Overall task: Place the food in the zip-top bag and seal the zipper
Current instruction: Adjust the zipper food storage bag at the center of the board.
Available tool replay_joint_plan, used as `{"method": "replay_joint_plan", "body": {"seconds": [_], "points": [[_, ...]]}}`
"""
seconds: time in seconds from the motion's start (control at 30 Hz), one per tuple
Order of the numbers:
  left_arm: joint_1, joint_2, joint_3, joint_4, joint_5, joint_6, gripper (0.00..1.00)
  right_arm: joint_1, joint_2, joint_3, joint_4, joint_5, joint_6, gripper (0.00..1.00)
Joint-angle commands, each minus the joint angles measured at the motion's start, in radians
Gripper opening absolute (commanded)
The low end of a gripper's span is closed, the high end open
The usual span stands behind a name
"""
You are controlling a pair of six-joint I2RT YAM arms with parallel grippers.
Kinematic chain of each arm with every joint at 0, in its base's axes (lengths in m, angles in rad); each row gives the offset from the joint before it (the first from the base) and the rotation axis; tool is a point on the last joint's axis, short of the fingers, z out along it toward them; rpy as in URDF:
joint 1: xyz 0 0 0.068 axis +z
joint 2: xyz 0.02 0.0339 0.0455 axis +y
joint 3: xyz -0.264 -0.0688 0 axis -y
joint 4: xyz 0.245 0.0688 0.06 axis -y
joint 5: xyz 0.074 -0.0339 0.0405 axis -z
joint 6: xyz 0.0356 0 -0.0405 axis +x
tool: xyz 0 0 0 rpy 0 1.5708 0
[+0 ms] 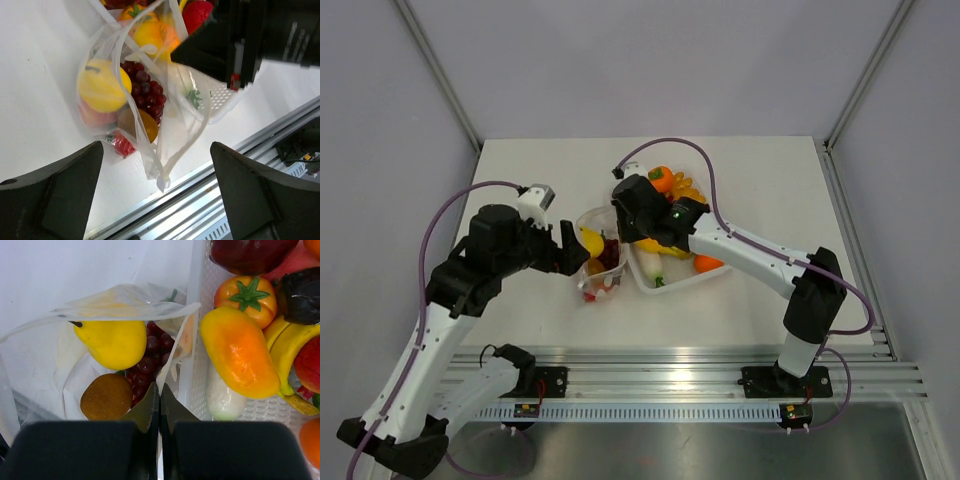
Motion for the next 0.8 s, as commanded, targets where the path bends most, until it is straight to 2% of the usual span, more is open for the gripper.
{"method": "replay_joint_plan", "body": {"seconds": [0.0, 0.2, 0.33, 0.43, 0.7, 0.77], "points": [[-0.007, -0.045, -0.081, -0.004, 0.019, 0.060, 0.89, -0.023, -0.034, 0.000, 0.055, -0.040, 0.026, 0.00], [-0.105, -0.106, -0.239, 0.059, 0.007, -0.037, 0.81, -0.038, -0.028, -0.001, 0.062, -0.066, 0.036, 0.00], [-0.180, -0.115, -0.263, 0.091, -0.027, -0.075, 0.78, -0.046, -0.027, -0.006, 0.067, -0.084, 0.042, 0.00], [-0.223, -0.083, -0.260, 0.090, -0.117, -0.089, 0.69, -0.051, -0.028, -0.009, 0.070, -0.096, 0.045, 0.00], [-0.240, -0.058, -0.233, 0.114, -0.209, -0.124, 0.22, -0.058, -0.030, -0.010, 0.065, -0.107, 0.045, 0.00], [-0.240, -0.052, -0.218, 0.104, -0.257, -0.130, 0.10, -0.062, -0.033, -0.013, 0.065, -0.115, 0.042, 0.04]]}}
